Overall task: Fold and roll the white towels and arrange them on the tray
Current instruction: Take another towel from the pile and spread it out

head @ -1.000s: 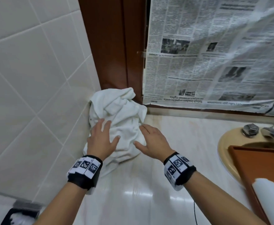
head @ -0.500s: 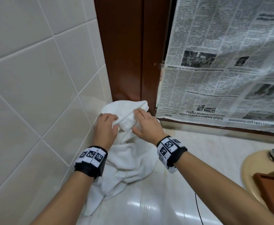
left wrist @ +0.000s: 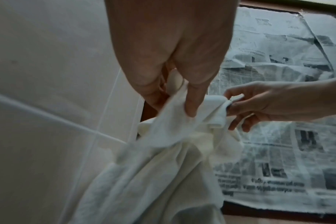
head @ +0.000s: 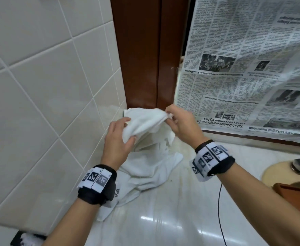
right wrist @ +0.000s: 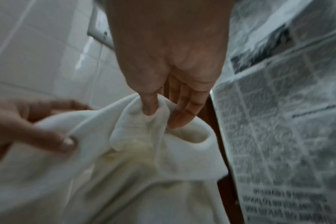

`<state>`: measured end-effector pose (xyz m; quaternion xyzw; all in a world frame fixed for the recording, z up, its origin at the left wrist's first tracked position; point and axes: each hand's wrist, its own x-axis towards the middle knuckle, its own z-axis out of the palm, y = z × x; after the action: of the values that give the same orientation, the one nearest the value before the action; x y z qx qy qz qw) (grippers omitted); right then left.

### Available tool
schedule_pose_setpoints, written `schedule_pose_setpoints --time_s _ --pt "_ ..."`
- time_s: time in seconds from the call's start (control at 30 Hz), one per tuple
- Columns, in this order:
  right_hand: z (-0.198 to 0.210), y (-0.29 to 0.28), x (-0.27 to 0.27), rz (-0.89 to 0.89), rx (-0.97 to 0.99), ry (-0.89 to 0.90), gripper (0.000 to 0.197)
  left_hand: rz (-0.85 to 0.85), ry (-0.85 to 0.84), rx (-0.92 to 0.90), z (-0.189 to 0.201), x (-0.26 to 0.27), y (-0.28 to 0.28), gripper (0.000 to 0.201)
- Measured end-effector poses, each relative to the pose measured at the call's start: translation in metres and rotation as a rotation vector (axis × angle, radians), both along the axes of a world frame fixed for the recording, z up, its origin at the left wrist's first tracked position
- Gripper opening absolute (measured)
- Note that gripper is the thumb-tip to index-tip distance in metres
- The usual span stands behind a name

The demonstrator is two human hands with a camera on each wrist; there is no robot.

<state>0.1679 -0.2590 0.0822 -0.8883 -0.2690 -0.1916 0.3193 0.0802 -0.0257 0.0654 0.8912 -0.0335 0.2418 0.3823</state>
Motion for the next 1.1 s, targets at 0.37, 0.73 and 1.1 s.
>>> schedule_pose_setpoints --time_s 0.37,0.73,1.1 --pt "0.105 -0.123 -0.132 -0.162 0.165 -0.102 0.014 -0.337 0.088 -0.626 0.070 -0.040 -0.096 0.019" --pt "0.036 -0.196 -0.213 -0.231 0.526 0.233 0.014 -0.370 0.228 -0.400 0.032 -0.093 -0.139 0.034" --pt "-0.169 -0.164 -0.295 -0.094 -0.272 0.829 0.059 -0.119 0.564 -0.604 -0.085 -0.130 -0.145 0.062"
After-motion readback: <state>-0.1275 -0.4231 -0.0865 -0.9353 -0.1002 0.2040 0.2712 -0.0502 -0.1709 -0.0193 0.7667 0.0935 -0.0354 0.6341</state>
